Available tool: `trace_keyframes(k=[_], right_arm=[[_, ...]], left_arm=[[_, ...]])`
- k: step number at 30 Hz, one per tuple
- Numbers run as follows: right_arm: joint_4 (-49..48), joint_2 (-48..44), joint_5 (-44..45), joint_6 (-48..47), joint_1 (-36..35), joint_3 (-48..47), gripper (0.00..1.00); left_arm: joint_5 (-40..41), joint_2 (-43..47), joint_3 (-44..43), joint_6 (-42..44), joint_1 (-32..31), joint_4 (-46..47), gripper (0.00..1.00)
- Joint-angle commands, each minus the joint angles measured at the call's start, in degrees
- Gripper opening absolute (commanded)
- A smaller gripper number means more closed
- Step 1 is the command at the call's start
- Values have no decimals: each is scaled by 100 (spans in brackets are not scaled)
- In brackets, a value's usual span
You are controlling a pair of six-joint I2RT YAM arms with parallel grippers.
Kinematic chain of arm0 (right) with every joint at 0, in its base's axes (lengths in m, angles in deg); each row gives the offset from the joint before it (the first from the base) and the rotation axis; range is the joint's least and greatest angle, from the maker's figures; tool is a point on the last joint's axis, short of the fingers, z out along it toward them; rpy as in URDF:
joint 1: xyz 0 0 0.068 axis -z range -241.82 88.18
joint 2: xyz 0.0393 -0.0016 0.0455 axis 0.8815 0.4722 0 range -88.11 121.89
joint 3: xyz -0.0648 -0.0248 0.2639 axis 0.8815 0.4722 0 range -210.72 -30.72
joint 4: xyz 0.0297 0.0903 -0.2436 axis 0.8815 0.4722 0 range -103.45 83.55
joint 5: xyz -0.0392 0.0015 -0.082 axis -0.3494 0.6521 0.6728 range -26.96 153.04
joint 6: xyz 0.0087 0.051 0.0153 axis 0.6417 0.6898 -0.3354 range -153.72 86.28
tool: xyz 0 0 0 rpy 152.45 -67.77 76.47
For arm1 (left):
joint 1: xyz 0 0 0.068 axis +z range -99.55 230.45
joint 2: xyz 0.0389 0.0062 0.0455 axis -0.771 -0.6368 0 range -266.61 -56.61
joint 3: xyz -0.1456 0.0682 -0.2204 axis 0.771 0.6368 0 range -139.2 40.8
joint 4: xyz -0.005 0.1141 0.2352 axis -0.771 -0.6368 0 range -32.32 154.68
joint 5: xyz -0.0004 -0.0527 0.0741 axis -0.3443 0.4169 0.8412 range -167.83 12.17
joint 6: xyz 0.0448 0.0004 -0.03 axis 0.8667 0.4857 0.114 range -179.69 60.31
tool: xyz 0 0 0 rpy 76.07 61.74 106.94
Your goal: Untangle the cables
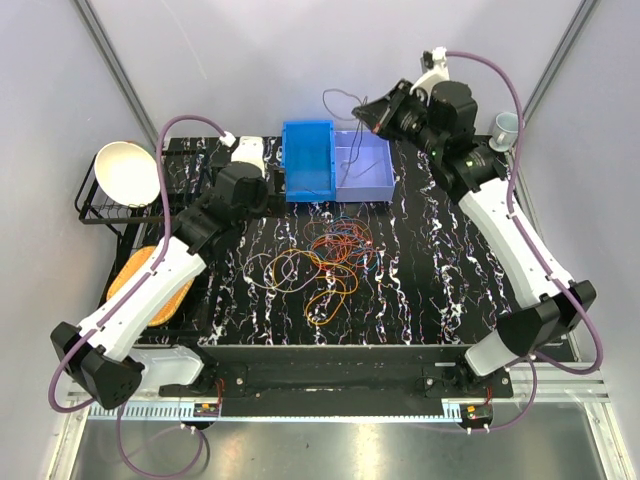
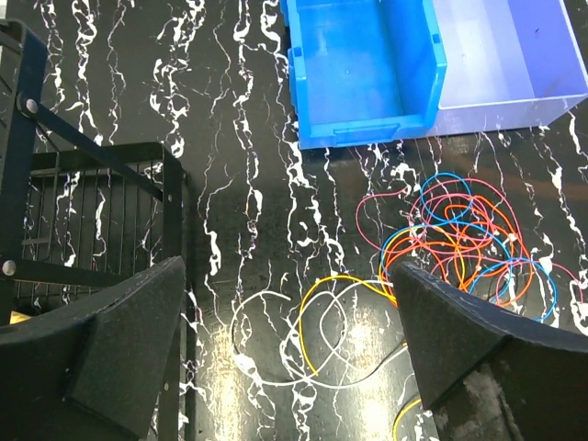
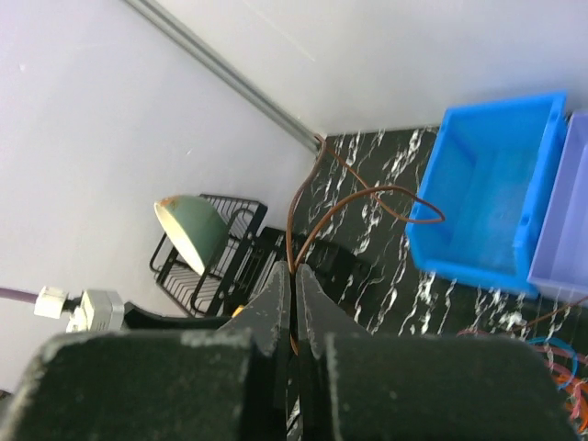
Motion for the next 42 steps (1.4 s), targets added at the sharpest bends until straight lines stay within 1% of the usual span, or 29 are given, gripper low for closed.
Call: trace_keyframes(k=[1, 3, 4, 6, 12, 16, 19, 21, 22, 23, 24, 25, 26, 27, 28, 29, 31, 33, 34, 36, 39, 42], right_arm=[[40, 212, 202, -594, 161, -846, 0], [57, 431, 115, -690, 214, -1136, 0], [75, 510, 88, -708, 249, -1233, 0], [66, 704, 70, -752, 345, -1461, 0], [84, 1275, -61, -752, 652, -1997, 0], [101, 1653, -185, -673, 820, -2375, 0], [180, 2013, -325, -629, 908, -2779, 0], [294, 2294, -422, -620, 943, -3122, 0], [321, 2391, -457, -603, 978, -3323, 0], [373, 2557, -475, -611, 987, -3412, 0], [391, 2637, -527, -603, 1005, -3509, 0], [400, 2699, -528, -603, 1022, -3666, 0], [426, 2821, -536, -603, 1066, -3729, 0], [435, 2892, -545, -585, 1093, -3782, 0], [435, 2936, -545, -576, 1119, -3878, 0], [435, 3033, -545, -559, 1163, -3905, 0], [435, 3139, -571, -515, 1216, -3984, 0], [444, 3288, -589, -515, 1260, -4054, 0], [435, 3341, -598, -523, 1269, -4124, 0], [444, 3525, -659, -541, 1312, -4239, 0], [435, 3736, -712, -524, 1356, -4353, 0], [426, 3921, -747, -515, 1374, -4433, 0]], left_arm=[[69, 166, 218, 175, 44, 631, 99], [7, 245, 490, 421, 35, 869, 99], [-63, 393, 648, 500, 35, 1245, 99], [-300, 482, 878, 588, 44, 1345, 99], [-468, 448, 790, 466, 53, 1249, 99], [-775, 193, 545, 501, 44, 889, 99], [-618, 44, 342, 186, 44, 774, 99], [-819, 25, 236, 140, 44, 756, 99], [-1281, 113, 254, 201, 44, 808, 99], [-1564, 200, 376, 489, 44, 905, 99], [-1741, 306, 499, 527, 44, 1036, 99], [-1760, 629, 657, 510, 44, 1525, 99], [-1691, 823, 1180, 449, 44, 1869, 99], [-1551, 1025, 1473, 326, 44, 2490, 99], [-1454, 1367, 1658, 168, 62, 2462, 99], [-1548, 1501, 1773, 280, 62, 2435, 99], [-1637, 1581, 1644, 535, 62, 2278, 99], [-1384, 1468, 1476, 571, 62, 1927, 99], [-1113, 1275, 1284, 615, 62, 1786, 99], [-953, 898, 1055, 737, 62, 1330, 99], [-531, 528, 747, 729, 62, 1004, 99], [-232, 456, 693, 721, 62, 950, 99]])
